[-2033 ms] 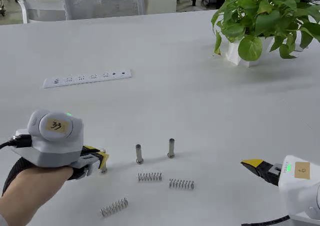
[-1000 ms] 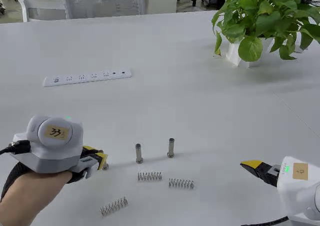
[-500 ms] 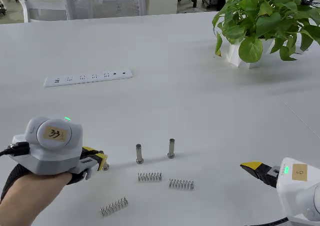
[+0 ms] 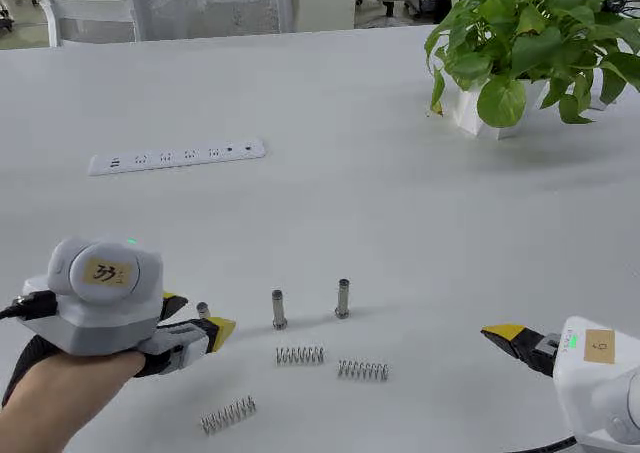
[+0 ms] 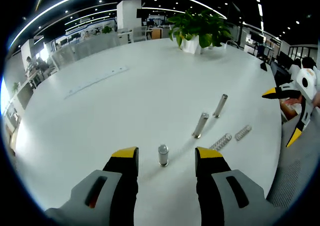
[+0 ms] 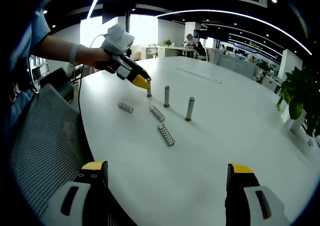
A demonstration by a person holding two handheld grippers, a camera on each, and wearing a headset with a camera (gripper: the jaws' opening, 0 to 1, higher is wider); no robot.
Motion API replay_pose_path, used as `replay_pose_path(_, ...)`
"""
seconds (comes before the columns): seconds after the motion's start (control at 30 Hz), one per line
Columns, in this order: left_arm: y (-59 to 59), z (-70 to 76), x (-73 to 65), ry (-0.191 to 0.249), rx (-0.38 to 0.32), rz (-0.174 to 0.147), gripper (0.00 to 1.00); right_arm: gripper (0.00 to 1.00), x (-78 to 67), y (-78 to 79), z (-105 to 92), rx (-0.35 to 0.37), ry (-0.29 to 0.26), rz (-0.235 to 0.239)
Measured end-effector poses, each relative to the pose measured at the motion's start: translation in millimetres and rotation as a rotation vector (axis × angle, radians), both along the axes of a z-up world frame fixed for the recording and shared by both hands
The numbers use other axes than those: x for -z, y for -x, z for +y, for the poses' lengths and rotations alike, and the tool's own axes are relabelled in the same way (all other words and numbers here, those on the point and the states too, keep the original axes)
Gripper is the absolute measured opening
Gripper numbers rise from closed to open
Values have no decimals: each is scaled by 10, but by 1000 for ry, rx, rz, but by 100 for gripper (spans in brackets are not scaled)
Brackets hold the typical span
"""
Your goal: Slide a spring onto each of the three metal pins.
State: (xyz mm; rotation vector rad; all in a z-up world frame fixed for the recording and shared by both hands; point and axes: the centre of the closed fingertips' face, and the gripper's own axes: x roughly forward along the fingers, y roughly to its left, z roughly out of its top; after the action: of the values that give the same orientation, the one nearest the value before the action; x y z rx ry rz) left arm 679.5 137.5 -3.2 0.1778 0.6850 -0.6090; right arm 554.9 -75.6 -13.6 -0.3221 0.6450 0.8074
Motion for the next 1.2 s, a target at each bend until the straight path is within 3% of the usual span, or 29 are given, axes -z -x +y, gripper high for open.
replay_pose_path(0.23,78,-99,-47,42,63,-19,71,99,-1,0,-1,1,-2,1)
replay_pose_path(0.43,125,-210,-178,106,142,-84,91,99,-7,-4,-5,5,-6,4)
replay_pose_path(0.5,167,-230,-195,115,163,-84,99,99,-47,-22,-8,16,-31,-3)
replay_pose_path(0.8,298,-162,-146,93,197,-74,99,99,-86,-62,-47,49,-48,-11)
replay_pose_path(1.2,554,25,33,69,182,-23,97,99,-112,-139,-57,24,-30,-21)
